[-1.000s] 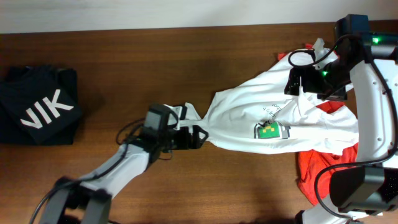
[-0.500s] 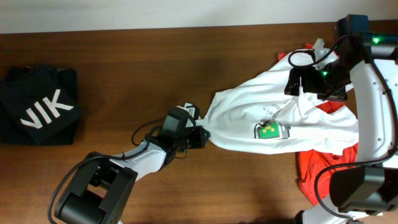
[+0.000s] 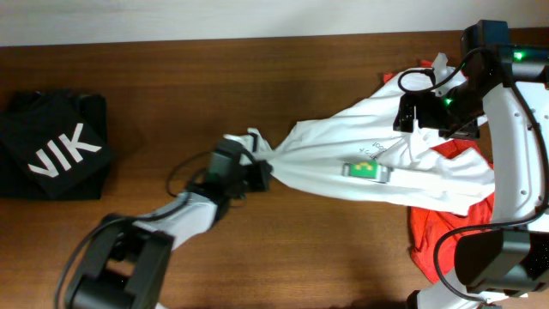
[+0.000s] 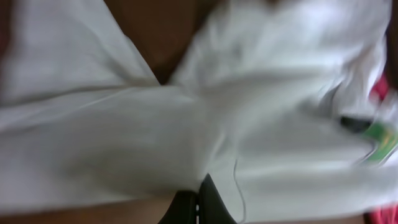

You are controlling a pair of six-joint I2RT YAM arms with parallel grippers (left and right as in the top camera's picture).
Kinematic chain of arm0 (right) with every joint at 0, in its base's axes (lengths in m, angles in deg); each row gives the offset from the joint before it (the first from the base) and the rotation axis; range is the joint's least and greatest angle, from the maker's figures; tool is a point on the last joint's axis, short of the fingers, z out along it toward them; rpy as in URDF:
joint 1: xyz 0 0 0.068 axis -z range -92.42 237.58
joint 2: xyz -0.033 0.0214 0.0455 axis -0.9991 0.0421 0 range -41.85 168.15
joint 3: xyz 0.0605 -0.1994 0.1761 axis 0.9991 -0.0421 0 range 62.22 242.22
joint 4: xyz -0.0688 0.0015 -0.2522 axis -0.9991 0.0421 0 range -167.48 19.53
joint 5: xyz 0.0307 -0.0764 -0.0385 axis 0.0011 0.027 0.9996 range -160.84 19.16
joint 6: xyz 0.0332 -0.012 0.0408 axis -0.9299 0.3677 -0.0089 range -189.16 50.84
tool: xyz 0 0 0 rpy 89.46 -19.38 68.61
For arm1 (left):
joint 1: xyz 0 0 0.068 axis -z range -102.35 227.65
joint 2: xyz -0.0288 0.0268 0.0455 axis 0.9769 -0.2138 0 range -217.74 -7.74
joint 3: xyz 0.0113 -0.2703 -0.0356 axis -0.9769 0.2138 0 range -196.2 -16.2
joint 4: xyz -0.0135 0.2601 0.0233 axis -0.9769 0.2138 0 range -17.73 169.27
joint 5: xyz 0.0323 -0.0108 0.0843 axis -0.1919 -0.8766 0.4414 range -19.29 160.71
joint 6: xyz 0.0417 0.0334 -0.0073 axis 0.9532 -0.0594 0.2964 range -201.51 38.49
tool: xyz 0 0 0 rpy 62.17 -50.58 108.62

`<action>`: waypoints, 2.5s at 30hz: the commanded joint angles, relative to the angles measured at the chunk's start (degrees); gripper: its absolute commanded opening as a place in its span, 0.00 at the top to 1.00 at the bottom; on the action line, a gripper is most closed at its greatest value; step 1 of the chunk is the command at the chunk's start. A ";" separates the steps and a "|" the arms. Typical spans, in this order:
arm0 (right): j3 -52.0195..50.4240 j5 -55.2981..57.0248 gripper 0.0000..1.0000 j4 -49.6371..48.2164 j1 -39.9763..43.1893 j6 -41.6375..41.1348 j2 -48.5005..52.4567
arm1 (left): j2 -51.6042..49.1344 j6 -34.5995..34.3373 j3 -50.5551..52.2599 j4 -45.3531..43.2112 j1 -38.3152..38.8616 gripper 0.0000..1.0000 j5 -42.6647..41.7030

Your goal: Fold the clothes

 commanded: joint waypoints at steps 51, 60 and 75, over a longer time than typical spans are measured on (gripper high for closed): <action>-32.74 -5.49 0.69 -27.61 -2.93 2.91 4.20 | -0.24 -7.34 -0.59 18.51 3.13 1.00 -4.33; -34.05 -5.49 0.70 -32.92 -3.04 2.80 4.20 | 6.86 5.11 -0.70 32.20 -18.08 1.00 2.45; -34.10 -1.11 0.71 -44.22 -8.35 -1.86 4.79 | 15.45 8.20 -2.84 41.81 -35.26 0.60 -1.60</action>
